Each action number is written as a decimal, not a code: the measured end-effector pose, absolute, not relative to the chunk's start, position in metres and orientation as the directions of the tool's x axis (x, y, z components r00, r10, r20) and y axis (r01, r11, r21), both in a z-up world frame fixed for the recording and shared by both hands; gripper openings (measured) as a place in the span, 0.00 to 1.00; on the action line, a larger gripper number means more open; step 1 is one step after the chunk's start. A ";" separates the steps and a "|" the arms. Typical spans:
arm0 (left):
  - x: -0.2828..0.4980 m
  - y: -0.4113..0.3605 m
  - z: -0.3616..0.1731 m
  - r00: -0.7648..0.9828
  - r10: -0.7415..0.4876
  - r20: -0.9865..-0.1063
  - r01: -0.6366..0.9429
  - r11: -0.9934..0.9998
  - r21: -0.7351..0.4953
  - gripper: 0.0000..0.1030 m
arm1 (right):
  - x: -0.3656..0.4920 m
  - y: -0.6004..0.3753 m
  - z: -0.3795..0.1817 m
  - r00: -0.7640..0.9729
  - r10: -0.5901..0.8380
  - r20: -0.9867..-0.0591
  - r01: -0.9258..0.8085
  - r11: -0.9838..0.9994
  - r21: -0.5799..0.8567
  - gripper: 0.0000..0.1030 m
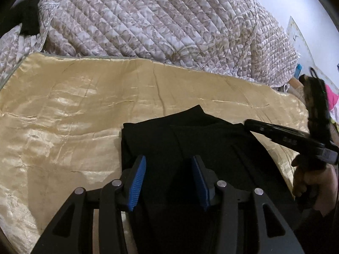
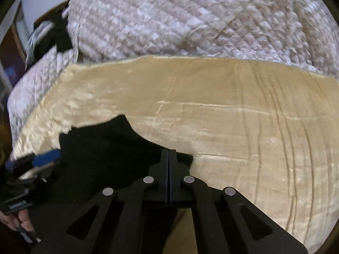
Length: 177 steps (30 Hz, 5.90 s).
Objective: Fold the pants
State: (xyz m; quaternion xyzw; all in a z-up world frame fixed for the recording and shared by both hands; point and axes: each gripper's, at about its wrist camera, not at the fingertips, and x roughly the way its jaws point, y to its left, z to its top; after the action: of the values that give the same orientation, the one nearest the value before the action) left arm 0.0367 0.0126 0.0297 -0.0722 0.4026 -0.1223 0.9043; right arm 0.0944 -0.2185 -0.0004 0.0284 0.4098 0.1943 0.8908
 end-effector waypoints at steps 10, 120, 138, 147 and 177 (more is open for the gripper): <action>-0.014 0.016 0.055 0.687 -0.275 -0.672 0.183 0.961 -0.205 0.46 | 0.010 -0.216 0.030 0.635 0.419 -0.649 -0.376 0.902 0.214 0.17; 0.077 0.051 0.078 0.618 -0.394 -0.680 0.166 0.911 -0.377 0.22 | 0.082 -0.206 0.028 0.469 0.710 -0.525 -0.309 0.689 0.655 0.16; 0.084 0.066 0.063 0.686 -0.148 -0.713 0.054 0.987 -0.154 0.36 | 0.112 -0.192 0.031 0.588 0.445 -0.676 -0.267 0.895 0.357 0.26; 0.032 0.025 0.049 0.678 -0.122 -0.724 0.113 0.992 -0.061 0.36 | 0.048 -0.160 0.032 0.620 0.401 -0.675 -0.367 0.908 0.202 0.22; 0.020 0.025 0.038 0.701 -0.046 -0.711 0.056 0.998 -0.010 0.37 | 0.027 -0.156 0.012 0.633 0.353 -0.689 -0.368 0.920 0.133 0.21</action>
State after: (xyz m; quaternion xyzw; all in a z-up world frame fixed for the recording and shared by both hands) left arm 0.0204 0.0249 0.0383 0.0060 0.3853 -0.0277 0.9223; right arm 0.0267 -0.1562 0.0117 -0.0101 0.3793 0.1996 0.9034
